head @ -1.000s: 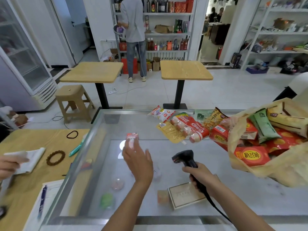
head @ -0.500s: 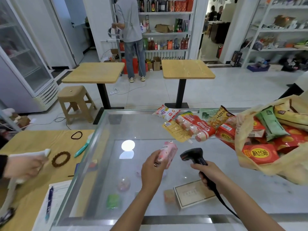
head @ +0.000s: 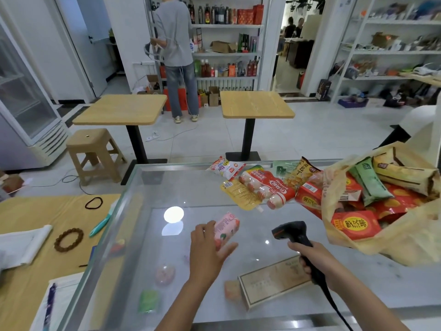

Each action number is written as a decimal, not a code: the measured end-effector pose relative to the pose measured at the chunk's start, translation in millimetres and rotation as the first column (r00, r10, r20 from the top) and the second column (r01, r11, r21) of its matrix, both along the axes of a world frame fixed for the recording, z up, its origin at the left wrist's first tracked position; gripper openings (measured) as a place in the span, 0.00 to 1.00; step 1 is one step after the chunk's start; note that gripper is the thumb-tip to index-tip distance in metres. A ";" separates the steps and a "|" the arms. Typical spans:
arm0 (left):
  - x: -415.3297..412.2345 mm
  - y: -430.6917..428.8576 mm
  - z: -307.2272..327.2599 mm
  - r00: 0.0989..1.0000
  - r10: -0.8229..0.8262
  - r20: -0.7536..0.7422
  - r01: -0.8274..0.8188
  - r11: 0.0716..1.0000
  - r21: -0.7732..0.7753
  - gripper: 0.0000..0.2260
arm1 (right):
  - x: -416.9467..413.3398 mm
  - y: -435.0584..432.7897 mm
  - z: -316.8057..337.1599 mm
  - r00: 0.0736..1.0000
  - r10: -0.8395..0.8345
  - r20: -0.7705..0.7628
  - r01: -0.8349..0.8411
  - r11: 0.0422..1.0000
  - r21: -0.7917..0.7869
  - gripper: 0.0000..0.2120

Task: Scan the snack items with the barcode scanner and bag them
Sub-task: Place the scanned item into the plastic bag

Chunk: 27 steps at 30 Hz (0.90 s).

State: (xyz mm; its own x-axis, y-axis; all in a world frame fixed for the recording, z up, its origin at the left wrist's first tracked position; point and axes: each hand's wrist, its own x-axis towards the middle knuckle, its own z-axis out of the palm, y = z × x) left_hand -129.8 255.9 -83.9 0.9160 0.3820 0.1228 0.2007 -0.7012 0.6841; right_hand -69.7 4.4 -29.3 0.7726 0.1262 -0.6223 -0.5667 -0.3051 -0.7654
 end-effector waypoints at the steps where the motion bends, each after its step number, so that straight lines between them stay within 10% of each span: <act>1: 0.4 -2.1 -3.2 1.000 -0.006 -0.023 0.007 0.999 0.033 0.22 | 1.1 -0.7 0.4 1.000 -0.002 -0.009 0.002 1.000 0.008 0.10; 7: 19.4 -19.8 30.5 0.984 0.105 -0.142 -0.173 0.741 -0.648 0.11 | 8.2 -13.6 1.4 0.998 -0.055 -0.020 0.055 0.998 0.013 0.16; 11: 22.4 -30.2 35.3 0.954 0.014 -0.300 -0.070 0.982 -0.176 0.16 | 11.8 -21.4 0.8 0.997 -0.072 -0.015 0.072 0.997 0.005 0.17; 14: 18.5 -24.0 26.4 0.935 0.214 -0.283 -0.120 0.942 0.314 0.18 | 11.3 -22.8 1.2 0.998 -0.059 -0.017 0.059 0.998 0.011 0.17; 19: -4.8 -18.7 10.8 0.963 -0.083 0.257 0.066 0.995 0.073 0.10 | 12.2 -22.1 4.7 1.000 -0.025 -0.018 0.025 1.000 -0.002 0.20; 22: -17.7 -14.6 -6.2 0.841 -0.500 0.208 0.379 0.818 0.433 0.23 | 12.3 -22.6 10.5 0.999 -0.003 -0.033 0.003 1.000 0.003 0.21; 27: 0.4 -22.0 -14.0 0.906 -0.382 0.179 0.323 0.901 0.289 0.32 | 13.2 -19.9 19.9 0.998 0.005 -0.060 -0.006 1.000 -0.019 0.19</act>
State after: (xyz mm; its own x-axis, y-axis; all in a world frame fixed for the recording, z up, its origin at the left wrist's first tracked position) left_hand -129.4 233.9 -97.9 0.9201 -0.0313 0.3904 -0.2309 -0.8484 0.4763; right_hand -56.6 -15.6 -9.4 0.7333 0.1176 -0.6697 -0.6095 -0.3229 -0.7241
